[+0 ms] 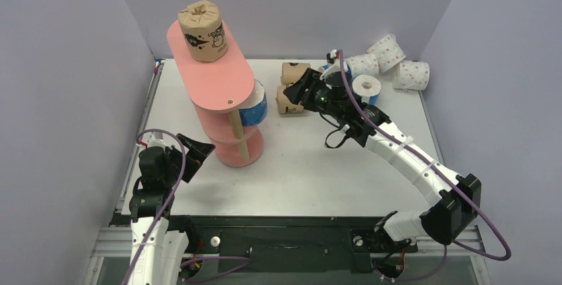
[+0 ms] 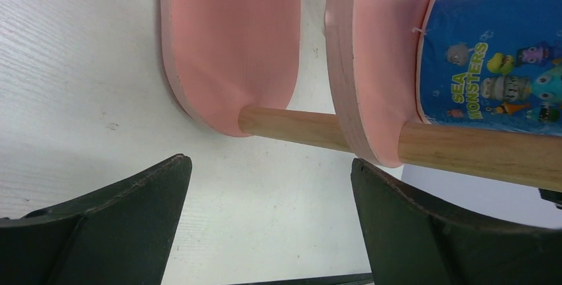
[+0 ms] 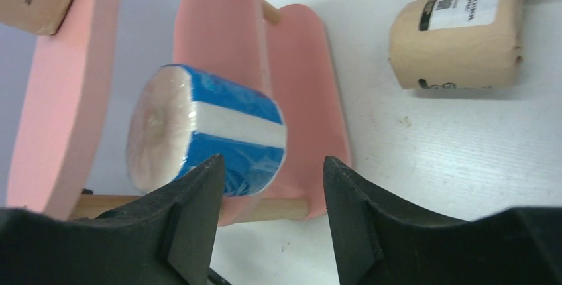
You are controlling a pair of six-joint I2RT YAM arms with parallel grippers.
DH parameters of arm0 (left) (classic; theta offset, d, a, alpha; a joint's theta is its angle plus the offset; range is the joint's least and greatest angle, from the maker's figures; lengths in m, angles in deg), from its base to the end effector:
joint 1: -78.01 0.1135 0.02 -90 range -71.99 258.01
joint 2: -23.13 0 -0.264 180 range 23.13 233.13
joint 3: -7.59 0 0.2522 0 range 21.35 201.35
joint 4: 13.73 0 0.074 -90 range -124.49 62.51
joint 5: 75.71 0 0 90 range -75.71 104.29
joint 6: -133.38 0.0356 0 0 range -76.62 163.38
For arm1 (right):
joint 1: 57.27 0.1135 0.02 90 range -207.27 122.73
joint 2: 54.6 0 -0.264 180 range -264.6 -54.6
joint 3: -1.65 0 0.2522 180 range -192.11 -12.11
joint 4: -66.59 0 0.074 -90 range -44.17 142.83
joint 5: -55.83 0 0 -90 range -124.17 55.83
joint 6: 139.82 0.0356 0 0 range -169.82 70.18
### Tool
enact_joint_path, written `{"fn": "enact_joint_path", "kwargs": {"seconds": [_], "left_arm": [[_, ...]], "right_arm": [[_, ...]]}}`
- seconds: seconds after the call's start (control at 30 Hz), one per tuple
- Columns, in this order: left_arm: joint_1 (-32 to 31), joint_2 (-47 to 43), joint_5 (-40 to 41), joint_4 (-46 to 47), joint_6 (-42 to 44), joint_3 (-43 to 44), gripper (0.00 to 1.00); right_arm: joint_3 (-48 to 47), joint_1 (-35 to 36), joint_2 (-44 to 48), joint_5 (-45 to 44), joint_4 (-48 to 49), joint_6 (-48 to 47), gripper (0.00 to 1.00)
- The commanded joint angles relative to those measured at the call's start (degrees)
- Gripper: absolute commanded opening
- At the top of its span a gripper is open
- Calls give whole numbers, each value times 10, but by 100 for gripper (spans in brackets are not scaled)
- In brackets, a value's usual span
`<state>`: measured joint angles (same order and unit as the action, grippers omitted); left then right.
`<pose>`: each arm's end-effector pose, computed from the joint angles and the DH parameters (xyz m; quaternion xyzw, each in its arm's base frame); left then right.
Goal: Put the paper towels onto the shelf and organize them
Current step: Place the paper towel on the shelf.
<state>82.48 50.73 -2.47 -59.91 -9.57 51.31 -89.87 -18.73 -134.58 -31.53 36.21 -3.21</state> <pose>0.1223 -0.0007 0.2517 -0.3478 0.7866 -0.3180 0.3988 0.2531 0.2037 0.3885 0.0438 0.8120 0.4073 0.4157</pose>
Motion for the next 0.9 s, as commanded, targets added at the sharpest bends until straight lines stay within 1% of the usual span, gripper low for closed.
{"fn": "enact_joint_path", "kwargs": {"seconds": [0.0, 0.07, 0.13, 0.27, 0.33, 0.43, 0.5, 0.67, 0.73, 0.87], "left_arm": [[-1, 4, 0, 23, -3, 15, 89], [0, 7, 1, 24, -3, 16, 89], [-1, 8, 1, 24, -2, 19, 89], [0, 13, 5, 22, 1, 20, 89], [0, 17, 6, 24, 1, 20, 89], [1, 21, 8, 26, 2, 22, 89], [1, 24, 8, 27, 2, 23, 89], [0, 28, 9, 27, 3, 28, 89], [1, 28, 9, 27, 4, 29, 89], [0, 28, 9, 24, 8, 32, 89]], "right_arm": [[66, -46, 30, 33, 158, -12, 51], [89, -68, 12, 71, 200, 12, 50], [83, -78, -15, 96, 205, 14, 52], [70, -74, -59, 108, 224, 20, 63], [60, -74, -79, 110, 232, 28, 67], [38, -73, -104, 114, 240, 40, 68], [28, -73, -120, 119, 254, 53, 66], [-1, -59, -154, 123, 252, 67, 52], [-14, -48, -161, 121, 243, 63, 49], [-26, -28, -168, 111, 226, 52, 46]]}}
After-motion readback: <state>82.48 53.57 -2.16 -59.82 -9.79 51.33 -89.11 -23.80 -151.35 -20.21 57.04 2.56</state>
